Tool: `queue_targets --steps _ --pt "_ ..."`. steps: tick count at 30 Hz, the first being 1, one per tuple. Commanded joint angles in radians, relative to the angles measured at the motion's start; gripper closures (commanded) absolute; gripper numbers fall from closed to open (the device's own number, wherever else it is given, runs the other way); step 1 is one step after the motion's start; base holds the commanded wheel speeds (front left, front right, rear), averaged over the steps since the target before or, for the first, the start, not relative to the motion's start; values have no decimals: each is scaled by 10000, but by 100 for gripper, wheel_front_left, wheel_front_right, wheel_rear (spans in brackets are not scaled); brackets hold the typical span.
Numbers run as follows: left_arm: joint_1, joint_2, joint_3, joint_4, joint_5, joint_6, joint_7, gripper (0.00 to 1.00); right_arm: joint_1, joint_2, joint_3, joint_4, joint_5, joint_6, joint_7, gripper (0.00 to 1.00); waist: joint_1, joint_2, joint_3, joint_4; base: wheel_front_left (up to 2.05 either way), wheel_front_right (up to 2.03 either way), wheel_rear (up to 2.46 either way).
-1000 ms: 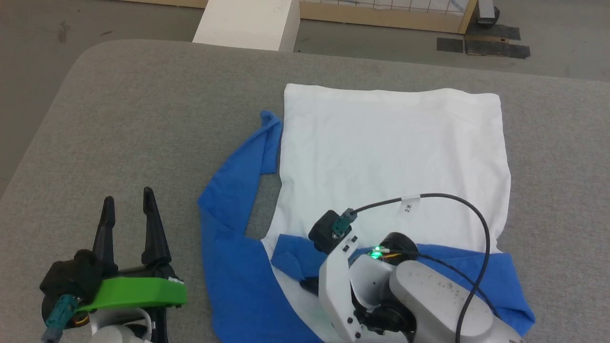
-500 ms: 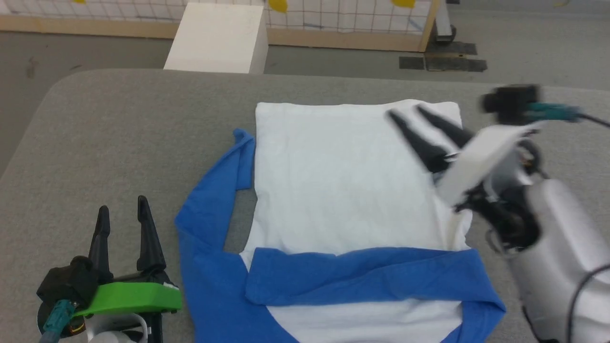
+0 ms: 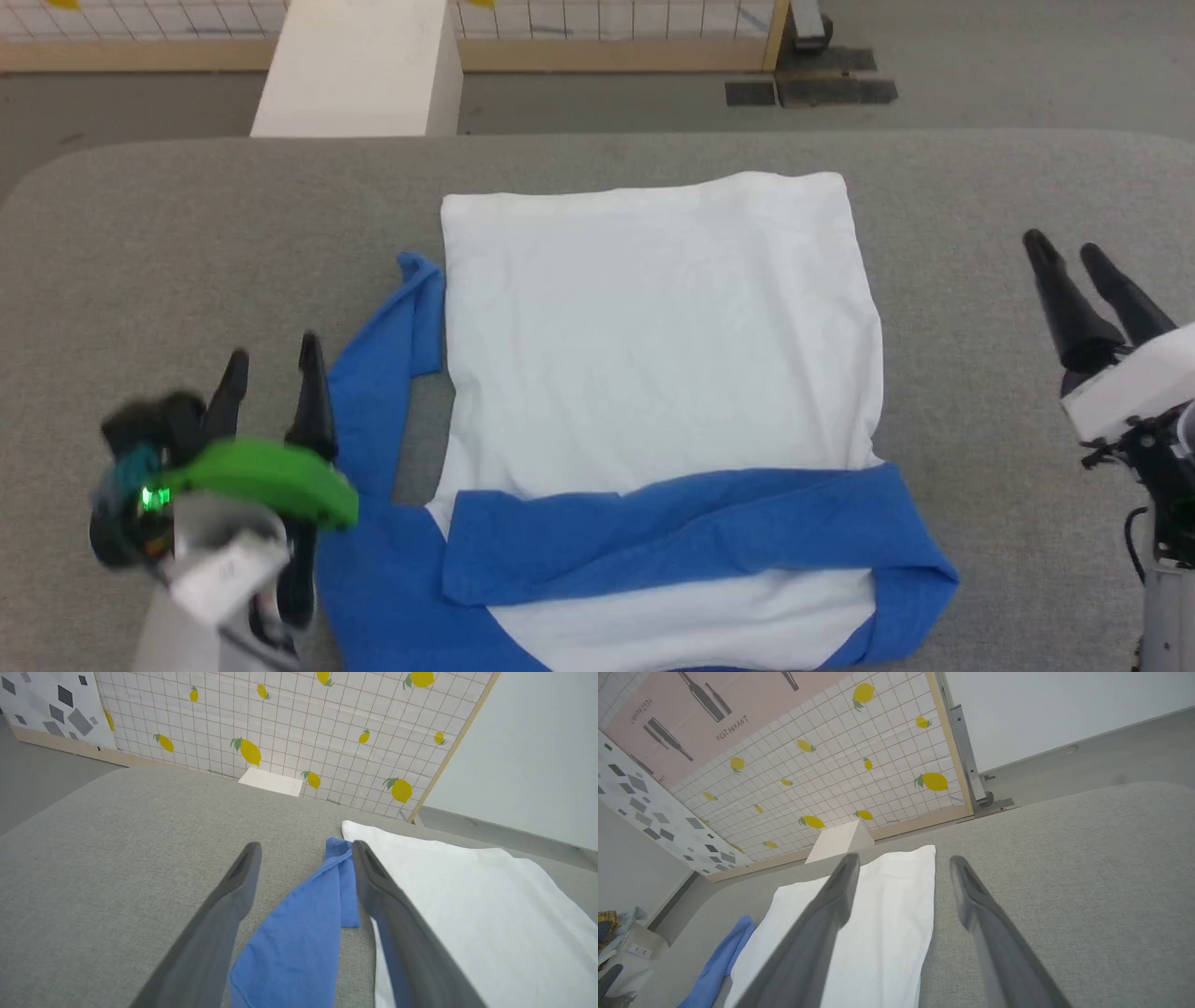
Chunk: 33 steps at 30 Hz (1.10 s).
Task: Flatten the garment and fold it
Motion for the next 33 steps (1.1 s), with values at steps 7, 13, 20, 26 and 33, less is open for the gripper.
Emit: queue_targets --steps 7,13,20,26,33 --pt "-3505 839 -937 1810 226 37 4034 0 103 291 -684 -1049 -305 -13 654 0 0 -1 1365 -358 0 0 0" --pt "-5412 953 -1620 3106 572 122 6036 0 -107 399 -736 -1395 -373 -13 895 0 0 -1 2023 -576 0 0 0" --pt "-6141 1190 -2033 4154 1050 483 7378 0 -307 409 -865 -1577 -385 -13 926 0 0 -1 2547 -746 0 0 0" --pt "-6130 1245 -2087 4529 1141 786 7596 100 -320 415 -925 -1566 -460 -13 834 0 0 -1 2647 -701 0 0 0" --pt "-6035 909 -1748 4550 577 828 6925 100 -284 371 -895 -1413 -555 -13 819 0 0 -1 2400 -405 0 0 0"
